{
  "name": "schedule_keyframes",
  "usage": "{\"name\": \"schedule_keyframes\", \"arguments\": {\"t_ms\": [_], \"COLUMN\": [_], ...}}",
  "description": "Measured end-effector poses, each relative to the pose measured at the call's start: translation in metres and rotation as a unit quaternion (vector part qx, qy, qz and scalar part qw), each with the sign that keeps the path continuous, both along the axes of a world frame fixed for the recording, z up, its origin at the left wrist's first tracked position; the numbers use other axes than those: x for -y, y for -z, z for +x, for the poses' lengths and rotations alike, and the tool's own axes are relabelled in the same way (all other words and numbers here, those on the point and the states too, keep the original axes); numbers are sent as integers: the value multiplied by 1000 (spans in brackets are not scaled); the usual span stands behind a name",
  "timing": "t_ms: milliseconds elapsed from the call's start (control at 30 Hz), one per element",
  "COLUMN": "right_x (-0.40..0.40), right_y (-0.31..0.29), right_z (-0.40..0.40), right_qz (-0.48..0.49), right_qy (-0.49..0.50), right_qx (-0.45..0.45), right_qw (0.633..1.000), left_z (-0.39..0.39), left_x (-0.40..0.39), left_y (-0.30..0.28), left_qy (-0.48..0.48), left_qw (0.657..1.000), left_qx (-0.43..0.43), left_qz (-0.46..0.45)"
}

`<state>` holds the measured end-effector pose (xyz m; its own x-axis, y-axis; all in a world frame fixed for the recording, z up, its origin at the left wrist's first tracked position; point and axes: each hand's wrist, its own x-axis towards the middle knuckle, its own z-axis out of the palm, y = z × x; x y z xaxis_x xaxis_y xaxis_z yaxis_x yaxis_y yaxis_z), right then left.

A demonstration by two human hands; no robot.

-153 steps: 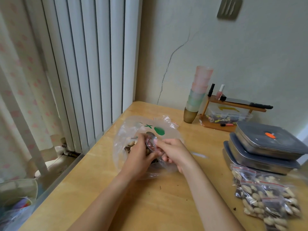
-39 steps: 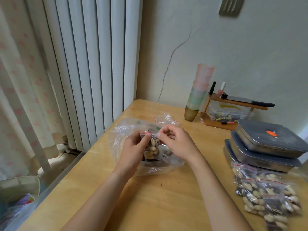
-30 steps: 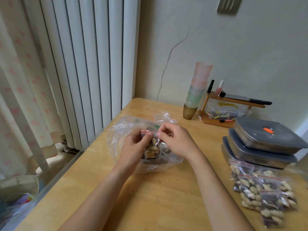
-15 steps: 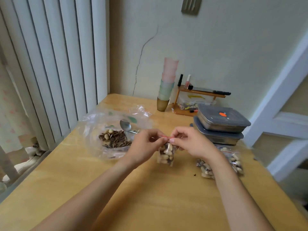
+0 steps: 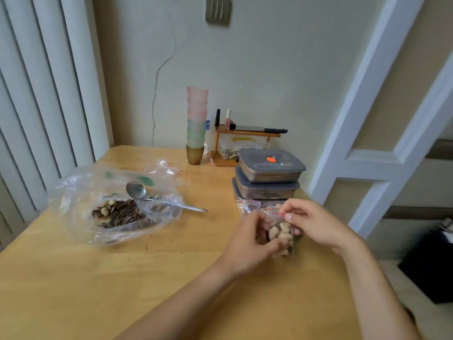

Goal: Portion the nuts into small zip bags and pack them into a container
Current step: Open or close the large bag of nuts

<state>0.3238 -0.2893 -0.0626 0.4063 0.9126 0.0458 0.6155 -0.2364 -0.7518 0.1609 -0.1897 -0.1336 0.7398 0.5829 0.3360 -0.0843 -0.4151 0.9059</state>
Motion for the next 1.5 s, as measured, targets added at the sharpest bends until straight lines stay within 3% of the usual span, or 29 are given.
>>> {"name": "schedule_keyframes", "arguments": {"t_ms": [167,400,600,733,833,933,1033,1200,1300,1400,1500], "right_x": [21,8,-14,-18,-23,-43,-82,-171,-219,-260,-297], "right_y": [-10,35,67,67,53,34,18,31,44,53,62], "right_z": [23,55,29,20,1,-26,-58,-100,-117,-132,-142], "right_qz": [85,-50,28,34,106,185,213,110,30,10,11], "right_qy": [66,170,218,278,301,272,191,35,-28,-53,-41], "right_qx": [-23,97,126,183,229,248,212,189,187,190,189], "right_qw": [994,979,967,942,920,911,935,975,981,980,981], "left_z": [13,33,29,20,7,-15,-49,-122,-161,-189,-204], "left_x": [5,9,4,-1,-12,-34,-69,-135,-167,-192,-199], "left_y": [19,34,33,32,24,15,7,3,8,20,36], "left_qy": [-39,-163,-186,-178,-201,-235,-293,-456,-479,-447,-381], "left_qw": [992,937,928,937,937,925,918,875,858,835,834], "left_qx": [-41,-104,-124,-99,-75,-64,-58,-57,-130,-263,-329], "left_qz": [112,293,298,285,276,290,260,154,130,184,225]}}
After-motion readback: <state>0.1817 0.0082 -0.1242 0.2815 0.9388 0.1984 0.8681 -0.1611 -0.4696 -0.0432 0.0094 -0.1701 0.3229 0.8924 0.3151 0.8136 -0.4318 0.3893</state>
